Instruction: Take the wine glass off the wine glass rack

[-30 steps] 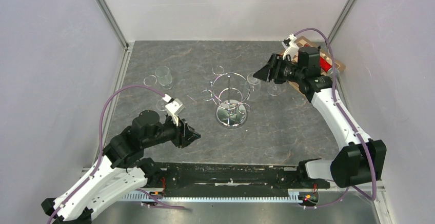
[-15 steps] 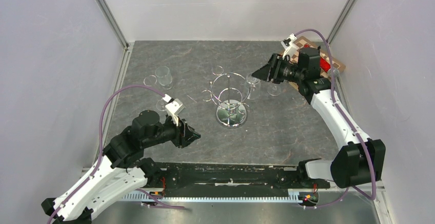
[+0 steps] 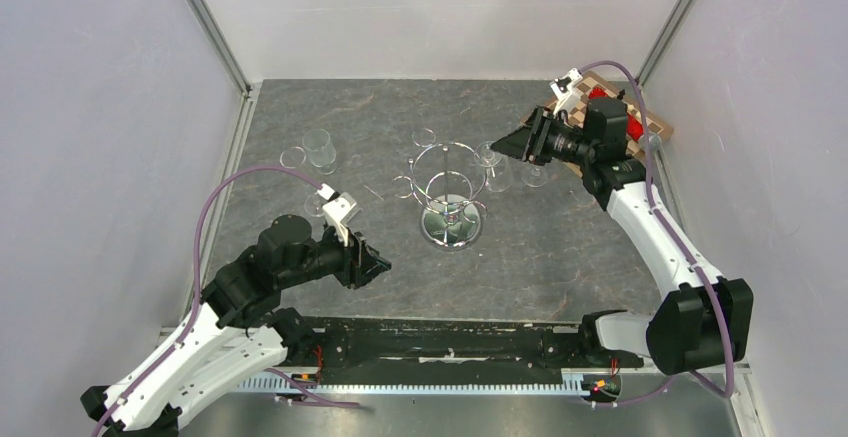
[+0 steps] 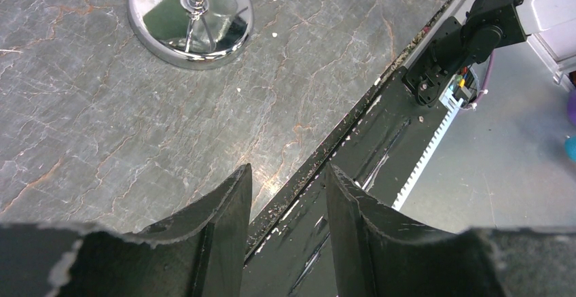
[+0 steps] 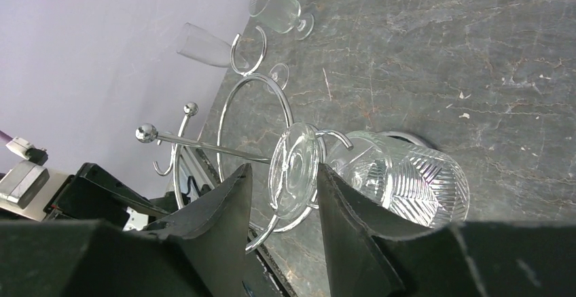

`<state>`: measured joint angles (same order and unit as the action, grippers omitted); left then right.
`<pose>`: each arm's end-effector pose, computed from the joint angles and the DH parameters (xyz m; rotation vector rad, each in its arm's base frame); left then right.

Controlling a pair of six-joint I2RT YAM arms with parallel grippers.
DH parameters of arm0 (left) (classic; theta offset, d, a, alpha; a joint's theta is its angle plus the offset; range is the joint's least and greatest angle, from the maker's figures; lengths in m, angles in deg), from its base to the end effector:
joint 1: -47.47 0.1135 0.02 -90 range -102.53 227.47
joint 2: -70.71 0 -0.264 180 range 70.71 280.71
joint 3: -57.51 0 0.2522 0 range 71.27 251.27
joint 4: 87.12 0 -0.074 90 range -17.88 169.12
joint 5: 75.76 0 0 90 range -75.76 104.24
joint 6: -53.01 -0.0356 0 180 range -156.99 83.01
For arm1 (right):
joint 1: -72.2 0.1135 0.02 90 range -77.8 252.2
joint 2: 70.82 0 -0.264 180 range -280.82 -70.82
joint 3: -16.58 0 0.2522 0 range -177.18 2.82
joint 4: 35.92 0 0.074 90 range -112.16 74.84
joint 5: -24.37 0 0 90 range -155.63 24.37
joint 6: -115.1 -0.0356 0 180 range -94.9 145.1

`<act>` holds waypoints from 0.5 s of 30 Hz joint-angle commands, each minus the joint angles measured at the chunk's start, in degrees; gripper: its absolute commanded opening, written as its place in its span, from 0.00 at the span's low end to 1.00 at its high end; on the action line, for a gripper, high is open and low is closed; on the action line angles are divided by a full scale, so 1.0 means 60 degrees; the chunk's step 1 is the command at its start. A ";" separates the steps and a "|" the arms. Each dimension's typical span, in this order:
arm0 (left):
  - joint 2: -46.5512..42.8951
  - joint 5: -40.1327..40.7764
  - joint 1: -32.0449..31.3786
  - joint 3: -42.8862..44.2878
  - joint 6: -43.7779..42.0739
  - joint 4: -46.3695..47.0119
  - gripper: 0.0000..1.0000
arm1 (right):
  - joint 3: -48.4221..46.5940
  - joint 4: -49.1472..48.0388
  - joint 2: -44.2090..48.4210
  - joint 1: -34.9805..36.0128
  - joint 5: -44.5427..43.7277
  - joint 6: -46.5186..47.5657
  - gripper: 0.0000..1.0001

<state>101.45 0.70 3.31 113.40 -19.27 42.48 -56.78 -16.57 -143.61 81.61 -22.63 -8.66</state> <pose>0.0800 -0.0893 0.3093 0.6392 2.0243 -0.9056 0.2809 0.0712 0.3360 -0.1245 1.9898 1.2084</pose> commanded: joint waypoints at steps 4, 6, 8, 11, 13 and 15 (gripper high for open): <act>0.0025 0.0125 -0.0014 -0.0012 0.0303 0.0321 0.50 | 0.0132 -0.0795 0.0340 0.0186 0.0352 -0.0379 0.41; -0.0007 0.0129 -0.0014 -0.0006 0.0311 0.0325 0.51 | 0.0193 -0.0820 0.0307 0.0238 0.0327 -0.0442 0.41; -0.0010 0.0145 -0.0019 -0.0019 0.0308 0.0322 0.51 | 0.0234 -0.0836 0.0290 0.0326 0.0255 -0.0465 0.40; -0.0024 0.0145 -0.0020 -0.0014 0.0320 0.0321 0.51 | 0.0261 -0.0855 0.0227 0.0422 0.0180 -0.0509 0.39; -0.0026 0.0147 -0.0012 -0.0014 0.0329 0.0321 0.50 | 0.0264 -0.0856 0.0196 0.0481 0.0163 -0.0540 0.37; -0.0033 0.0161 -0.0021 -0.0019 0.0324 0.0307 0.51 | 0.0279 -0.0854 0.0187 0.0525 0.0117 -0.0537 0.34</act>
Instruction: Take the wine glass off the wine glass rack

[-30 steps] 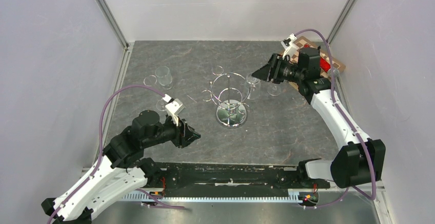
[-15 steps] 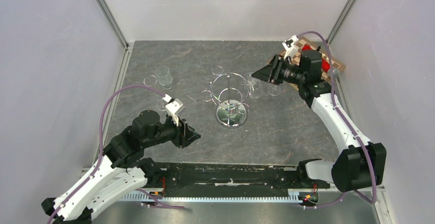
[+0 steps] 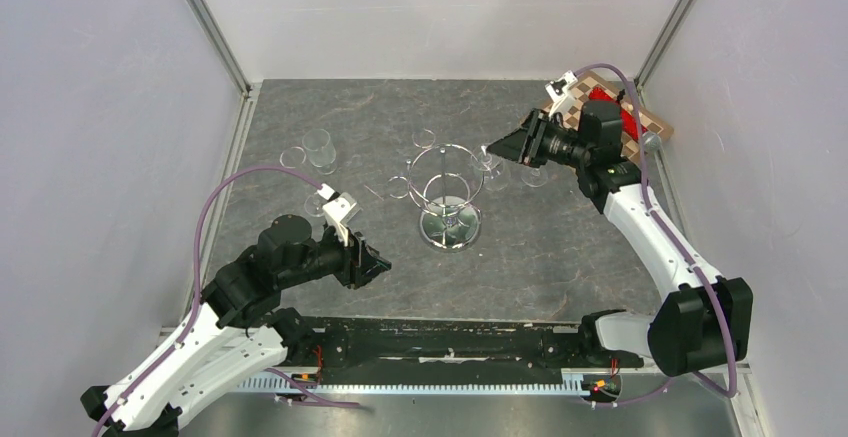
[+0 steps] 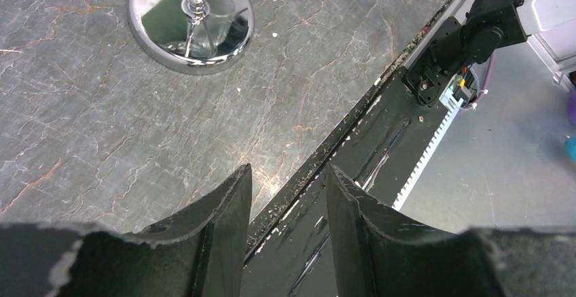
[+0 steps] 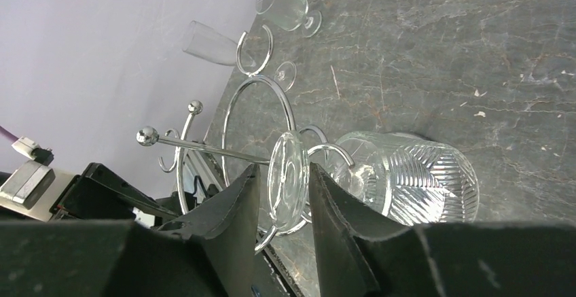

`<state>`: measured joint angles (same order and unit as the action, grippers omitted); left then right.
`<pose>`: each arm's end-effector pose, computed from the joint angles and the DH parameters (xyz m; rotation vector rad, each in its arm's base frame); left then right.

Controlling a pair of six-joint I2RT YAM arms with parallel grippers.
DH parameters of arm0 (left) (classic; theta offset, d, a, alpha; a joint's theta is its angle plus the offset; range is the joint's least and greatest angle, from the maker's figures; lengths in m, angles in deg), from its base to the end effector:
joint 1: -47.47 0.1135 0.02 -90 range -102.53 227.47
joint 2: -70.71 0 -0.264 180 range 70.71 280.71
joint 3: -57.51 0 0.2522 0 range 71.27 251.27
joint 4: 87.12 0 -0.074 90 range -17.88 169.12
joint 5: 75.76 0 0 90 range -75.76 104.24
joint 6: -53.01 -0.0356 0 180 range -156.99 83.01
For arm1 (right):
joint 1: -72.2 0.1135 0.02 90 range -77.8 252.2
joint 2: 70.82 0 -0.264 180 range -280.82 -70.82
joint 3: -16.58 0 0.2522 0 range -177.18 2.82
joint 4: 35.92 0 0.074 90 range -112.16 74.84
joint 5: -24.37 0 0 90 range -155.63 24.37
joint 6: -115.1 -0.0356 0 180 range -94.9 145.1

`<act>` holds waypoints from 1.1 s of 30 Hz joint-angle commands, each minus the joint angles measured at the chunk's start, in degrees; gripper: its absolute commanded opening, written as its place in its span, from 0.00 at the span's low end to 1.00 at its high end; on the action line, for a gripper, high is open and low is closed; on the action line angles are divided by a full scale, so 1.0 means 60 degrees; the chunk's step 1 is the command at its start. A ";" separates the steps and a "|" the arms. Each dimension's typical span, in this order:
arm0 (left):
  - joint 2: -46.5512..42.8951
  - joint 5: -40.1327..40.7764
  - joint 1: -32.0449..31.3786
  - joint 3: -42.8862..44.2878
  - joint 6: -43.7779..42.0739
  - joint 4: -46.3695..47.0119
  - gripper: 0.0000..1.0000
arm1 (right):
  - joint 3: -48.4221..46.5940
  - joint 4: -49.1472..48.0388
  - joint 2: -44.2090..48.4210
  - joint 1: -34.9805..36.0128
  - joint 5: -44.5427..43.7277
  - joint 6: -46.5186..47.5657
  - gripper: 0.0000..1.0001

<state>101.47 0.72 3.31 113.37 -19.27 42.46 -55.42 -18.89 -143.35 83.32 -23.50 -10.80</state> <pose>0.0801 -0.0894 0.3091 0.6391 2.0256 -0.9048 0.2786 0.0791 0.3327 -0.1167 1.9847 1.2349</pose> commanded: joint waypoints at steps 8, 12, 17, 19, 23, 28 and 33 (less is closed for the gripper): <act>-0.0059 0.0172 -0.0022 -0.0016 0.0328 0.0310 0.51 | 0.0197 -0.0446 0.0133 0.0272 0.0229 -0.0147 0.26; -0.0034 0.0164 -0.0019 -0.0011 0.0324 0.0310 0.51 | 0.0272 -0.0242 0.0148 0.0286 0.0214 0.0034 0.24; -0.0001 0.0143 -0.0022 -0.0016 0.0329 0.0311 0.51 | 0.0351 -0.0164 0.0185 0.0286 0.0242 0.0088 0.13; 0.0014 0.0140 -0.0022 -0.0016 0.0338 0.0311 0.51 | 0.0368 -0.0178 0.0200 0.0286 0.0273 0.0081 0.03; 0.0041 0.0144 -0.0022 -0.0014 0.0342 0.0310 0.51 | 0.0433 -0.0311 0.0277 0.0286 0.0303 -0.0027 0.00; 0.0058 0.0131 -0.0022 -0.0009 0.0343 0.0311 0.51 | 0.0531 -0.0467 0.0452 0.0281 0.0229 -0.0313 0.00; 0.0045 0.0141 -0.0022 -0.0016 0.0343 0.0310 0.51 | 0.0536 -0.0594 0.0558 0.0193 0.0022 -0.0526 0.00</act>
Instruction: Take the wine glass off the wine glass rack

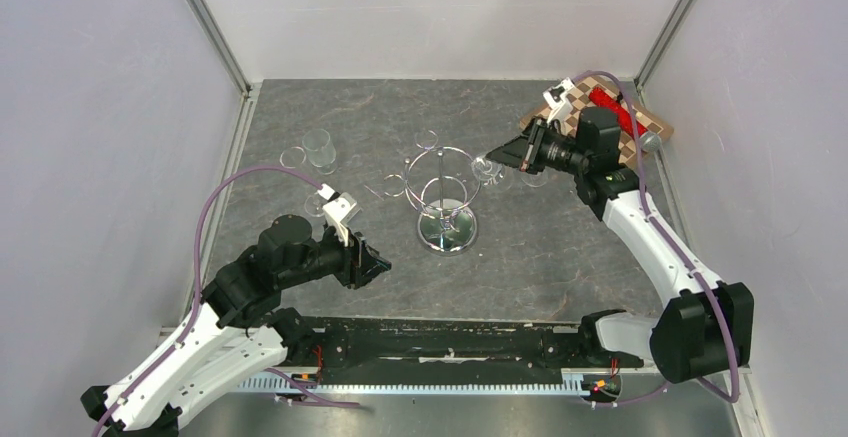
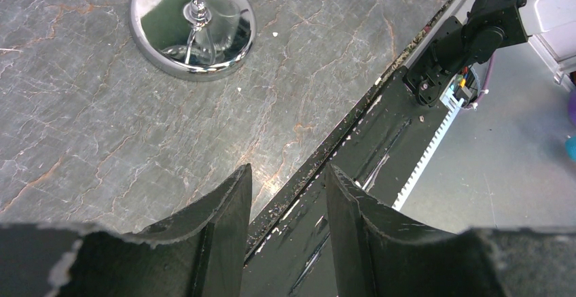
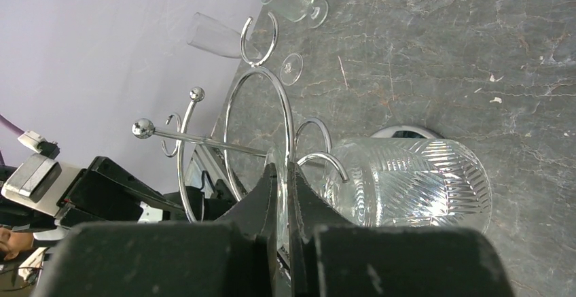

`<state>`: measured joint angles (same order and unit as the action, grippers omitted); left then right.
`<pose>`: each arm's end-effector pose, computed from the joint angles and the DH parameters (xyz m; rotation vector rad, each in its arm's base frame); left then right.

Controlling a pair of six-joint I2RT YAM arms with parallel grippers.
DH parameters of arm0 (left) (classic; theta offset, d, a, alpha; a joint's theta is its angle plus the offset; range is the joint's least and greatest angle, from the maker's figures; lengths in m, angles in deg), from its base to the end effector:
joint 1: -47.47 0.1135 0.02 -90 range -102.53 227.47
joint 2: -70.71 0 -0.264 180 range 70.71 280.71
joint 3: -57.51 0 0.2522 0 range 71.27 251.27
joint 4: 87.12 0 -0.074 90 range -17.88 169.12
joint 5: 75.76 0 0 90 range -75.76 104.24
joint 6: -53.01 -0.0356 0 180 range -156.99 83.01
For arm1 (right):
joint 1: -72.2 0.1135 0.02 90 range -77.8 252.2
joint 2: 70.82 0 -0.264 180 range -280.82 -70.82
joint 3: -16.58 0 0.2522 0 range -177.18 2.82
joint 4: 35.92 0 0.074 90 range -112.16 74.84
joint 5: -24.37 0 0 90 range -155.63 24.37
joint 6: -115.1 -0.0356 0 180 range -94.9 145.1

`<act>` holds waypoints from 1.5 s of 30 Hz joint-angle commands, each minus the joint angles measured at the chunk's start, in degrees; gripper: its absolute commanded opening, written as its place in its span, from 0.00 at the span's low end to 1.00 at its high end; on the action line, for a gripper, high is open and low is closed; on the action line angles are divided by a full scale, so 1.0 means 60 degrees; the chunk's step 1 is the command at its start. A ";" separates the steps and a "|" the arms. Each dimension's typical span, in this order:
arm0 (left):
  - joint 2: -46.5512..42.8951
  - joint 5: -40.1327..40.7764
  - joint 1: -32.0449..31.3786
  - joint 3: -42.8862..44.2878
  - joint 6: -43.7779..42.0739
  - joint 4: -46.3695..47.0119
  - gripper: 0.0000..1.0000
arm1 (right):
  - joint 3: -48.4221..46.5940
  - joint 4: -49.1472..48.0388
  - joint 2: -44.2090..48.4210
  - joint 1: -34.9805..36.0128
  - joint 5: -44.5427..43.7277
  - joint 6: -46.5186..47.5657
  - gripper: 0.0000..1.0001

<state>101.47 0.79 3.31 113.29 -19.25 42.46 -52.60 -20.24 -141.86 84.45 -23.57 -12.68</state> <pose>0.0802 -0.0894 0.3086 0.6381 2.0273 -0.9034 0.2706 0.0832 0.3247 -0.1035 1.9971 1.2670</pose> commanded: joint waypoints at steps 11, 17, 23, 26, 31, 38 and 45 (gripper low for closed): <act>0.0046 0.0191 -0.0022 0.0000 0.0340 0.0310 0.51 | 0.1432 -0.2796 0.0533 -0.0450 0.0319 -0.2151 0.00; 0.0069 0.0220 -0.0022 0.0000 0.0338 0.0310 0.51 | 0.1960 -0.3989 0.0678 -0.0648 0.0351 -0.3145 0.00; 0.0109 0.0211 -0.0022 0.0010 0.0340 0.0300 0.51 | 0.2379 -0.4895 0.0777 -0.0868 0.0133 -0.3905 0.00; 0.0121 0.0233 -0.0022 -0.0001 0.0340 0.0295 0.51 | 0.2504 -0.5070 0.0763 -0.0942 0.0020 -0.4137 0.00; 0.0126 0.0241 -0.0022 0.0000 0.0340 0.0295 0.51 | 0.2768 -0.5655 0.0860 -0.1085 -0.0194 -0.4580 0.00; 0.0133 0.0248 -0.0022 -0.0001 0.0336 0.0284 0.51 | 0.2865 -0.5797 0.1000 -0.1335 -0.0525 -0.4776 0.00; 0.0135 0.0256 -0.0015 0.0000 0.0342 0.0291 0.51 | 0.2923 -0.5554 0.1324 -0.1622 -0.0691 -0.4673 0.00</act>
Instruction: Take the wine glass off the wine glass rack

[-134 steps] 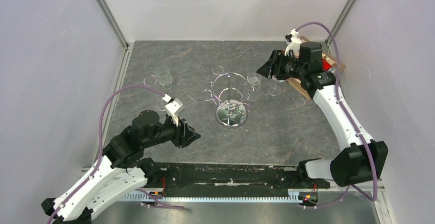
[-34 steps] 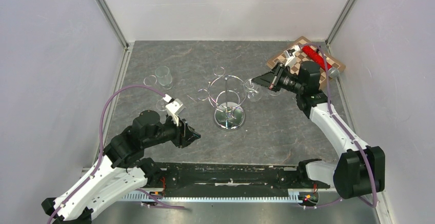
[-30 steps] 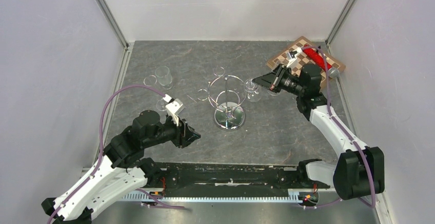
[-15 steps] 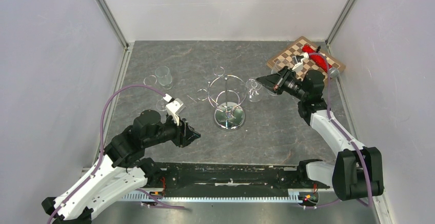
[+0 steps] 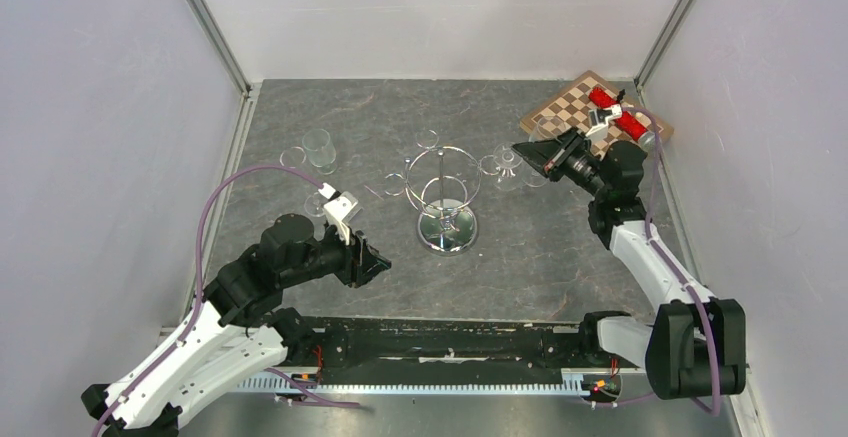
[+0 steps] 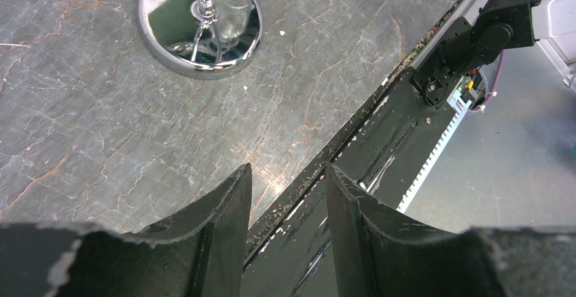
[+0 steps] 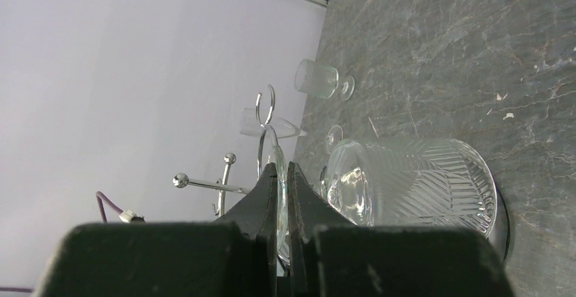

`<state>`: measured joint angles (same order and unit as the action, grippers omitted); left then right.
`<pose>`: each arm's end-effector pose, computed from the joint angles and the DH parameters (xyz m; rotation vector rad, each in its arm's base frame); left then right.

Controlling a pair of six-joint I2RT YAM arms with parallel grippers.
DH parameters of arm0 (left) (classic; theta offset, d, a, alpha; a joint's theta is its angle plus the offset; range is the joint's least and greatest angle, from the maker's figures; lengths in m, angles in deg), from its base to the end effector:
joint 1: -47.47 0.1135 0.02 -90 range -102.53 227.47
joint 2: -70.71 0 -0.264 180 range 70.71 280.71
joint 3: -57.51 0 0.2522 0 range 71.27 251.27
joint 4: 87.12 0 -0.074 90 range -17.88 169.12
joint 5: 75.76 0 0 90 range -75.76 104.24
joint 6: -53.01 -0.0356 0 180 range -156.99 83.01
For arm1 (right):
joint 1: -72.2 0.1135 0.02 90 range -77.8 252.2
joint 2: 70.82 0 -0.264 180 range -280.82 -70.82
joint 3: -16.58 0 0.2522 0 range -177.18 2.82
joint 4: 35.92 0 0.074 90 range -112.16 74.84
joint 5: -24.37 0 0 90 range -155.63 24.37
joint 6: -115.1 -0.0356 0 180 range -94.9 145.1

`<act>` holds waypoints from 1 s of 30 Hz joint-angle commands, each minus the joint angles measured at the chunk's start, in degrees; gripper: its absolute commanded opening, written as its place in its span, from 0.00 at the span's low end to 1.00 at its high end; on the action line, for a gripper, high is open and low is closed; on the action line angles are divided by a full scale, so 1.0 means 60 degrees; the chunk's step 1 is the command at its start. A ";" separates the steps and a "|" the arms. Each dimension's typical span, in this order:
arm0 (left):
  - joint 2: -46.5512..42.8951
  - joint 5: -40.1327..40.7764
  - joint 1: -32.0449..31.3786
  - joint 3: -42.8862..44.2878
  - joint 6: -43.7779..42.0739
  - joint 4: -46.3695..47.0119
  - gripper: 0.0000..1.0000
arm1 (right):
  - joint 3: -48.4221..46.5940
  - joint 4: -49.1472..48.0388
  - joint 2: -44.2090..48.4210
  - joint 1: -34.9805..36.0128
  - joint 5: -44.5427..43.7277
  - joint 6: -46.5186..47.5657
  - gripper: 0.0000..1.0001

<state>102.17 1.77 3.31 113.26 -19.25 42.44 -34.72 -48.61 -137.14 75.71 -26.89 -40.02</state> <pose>0.0824 -0.0907 0.3071 0.6282 2.0415 -0.8825 0.2574 0.0381 0.2858 0.3817 1.7723 1.4285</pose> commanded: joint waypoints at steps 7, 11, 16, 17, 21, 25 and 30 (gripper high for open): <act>-0.0005 0.0194 -0.0022 0.0048 0.0358 0.0231 0.51 | 0.0251 -0.0117 0.1460 -0.0324 -0.0178 0.0359 0.00; 0.0004 0.0305 -0.0015 0.0099 0.0395 0.0211 0.53 | 0.0295 0.0796 0.2251 -0.0349 -0.0273 0.1065 0.00; 0.0193 0.0173 -0.0015 0.0258 0.0550 0.0183 0.60 | 0.0516 0.1951 0.3257 -0.0309 -0.0158 0.1727 0.00; 0.0227 0.0181 -0.0015 0.0293 0.0647 0.0168 0.62 | 0.0601 0.2214 0.3436 -0.0236 -0.0205 0.1902 0.00; 0.0362 -0.0062 -0.0018 0.0331 0.1161 0.0396 0.64 | 0.1229 0.2547 0.4391 0.0082 -0.0283 0.2113 0.00; 0.0471 -0.0322 -0.0015 0.0563 0.1589 0.0479 0.65 | 0.1131 0.3298 0.5026 0.0371 0.0018 0.2868 0.00; 0.0532 -0.0330 -0.0021 0.0913 0.2123 0.0303 0.65 | 0.0430 0.4929 0.5501 0.0770 0.0573 0.4349 0.00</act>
<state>105.34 1.09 3.31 115.19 -11.62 42.46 -26.83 -23.30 -106.81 78.70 -27.22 -22.14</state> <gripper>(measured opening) 0.648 0.032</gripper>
